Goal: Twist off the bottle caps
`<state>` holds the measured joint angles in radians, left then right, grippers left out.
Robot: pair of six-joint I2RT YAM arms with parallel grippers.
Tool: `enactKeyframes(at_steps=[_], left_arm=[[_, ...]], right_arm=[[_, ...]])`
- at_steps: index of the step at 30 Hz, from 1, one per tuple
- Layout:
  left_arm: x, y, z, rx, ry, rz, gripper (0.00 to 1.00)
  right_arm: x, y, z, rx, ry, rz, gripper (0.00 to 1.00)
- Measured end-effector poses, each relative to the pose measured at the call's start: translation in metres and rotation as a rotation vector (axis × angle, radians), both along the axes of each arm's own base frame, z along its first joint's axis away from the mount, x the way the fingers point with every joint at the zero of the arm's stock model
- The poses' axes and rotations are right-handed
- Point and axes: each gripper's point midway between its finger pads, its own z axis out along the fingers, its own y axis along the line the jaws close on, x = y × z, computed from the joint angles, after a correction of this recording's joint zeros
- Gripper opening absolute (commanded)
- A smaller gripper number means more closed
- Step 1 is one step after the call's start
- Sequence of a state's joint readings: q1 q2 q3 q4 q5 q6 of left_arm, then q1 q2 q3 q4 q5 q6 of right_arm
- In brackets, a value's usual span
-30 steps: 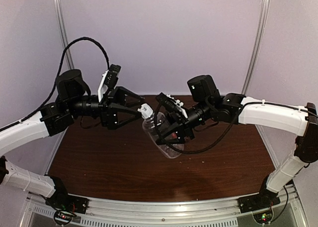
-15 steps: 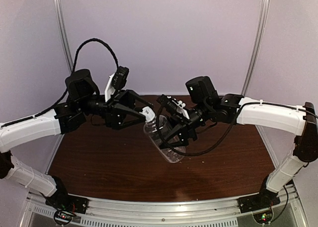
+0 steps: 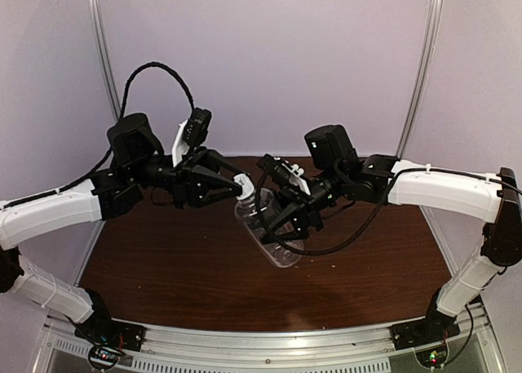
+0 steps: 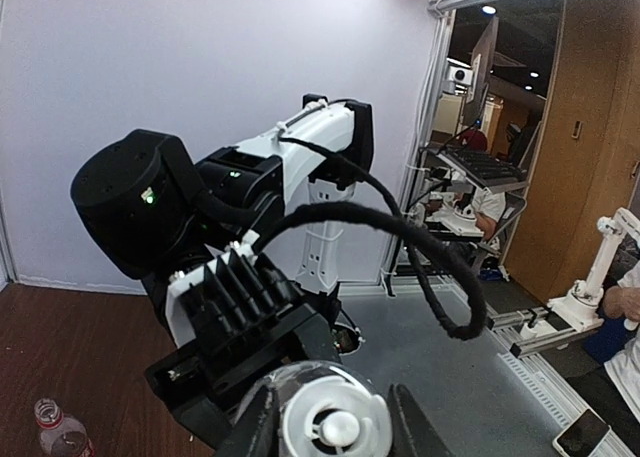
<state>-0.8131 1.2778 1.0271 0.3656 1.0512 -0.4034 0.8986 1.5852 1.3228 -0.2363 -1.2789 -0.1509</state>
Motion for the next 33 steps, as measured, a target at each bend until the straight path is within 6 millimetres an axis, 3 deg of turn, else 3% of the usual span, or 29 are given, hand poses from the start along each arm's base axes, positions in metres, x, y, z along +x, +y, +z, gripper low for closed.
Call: enactKeyframes(at_steps=[9, 17, 23, 27, 33], left_arm=[[0.017, 0.003, 0.002, 0.02, 0.036, 0.148, 0.13], [0.063, 0.009, -0.004, 0.086, 0.214, 0.564, 0.13], [0.084, 0.013, -0.011, 0.103, 0.31, 0.768, 0.24], [0.089, 0.011, -0.012, 0.094, 0.333, 0.79, 0.35], [0.092, 0.003, -0.017, 0.096, 0.321, 0.762, 0.44]], right_arm=[[0.018, 0.005, -0.001, -0.026, -0.036, -0.114, 0.4], [0.064, 0.013, -0.006, -0.098, -0.11, -0.376, 0.4], [0.085, 0.012, -0.013, -0.142, -0.124, -0.502, 0.39], [0.089, 0.012, -0.014, -0.149, -0.125, -0.526, 0.39], [0.088, 0.011, -0.016, -0.149, -0.12, -0.517, 0.39]])
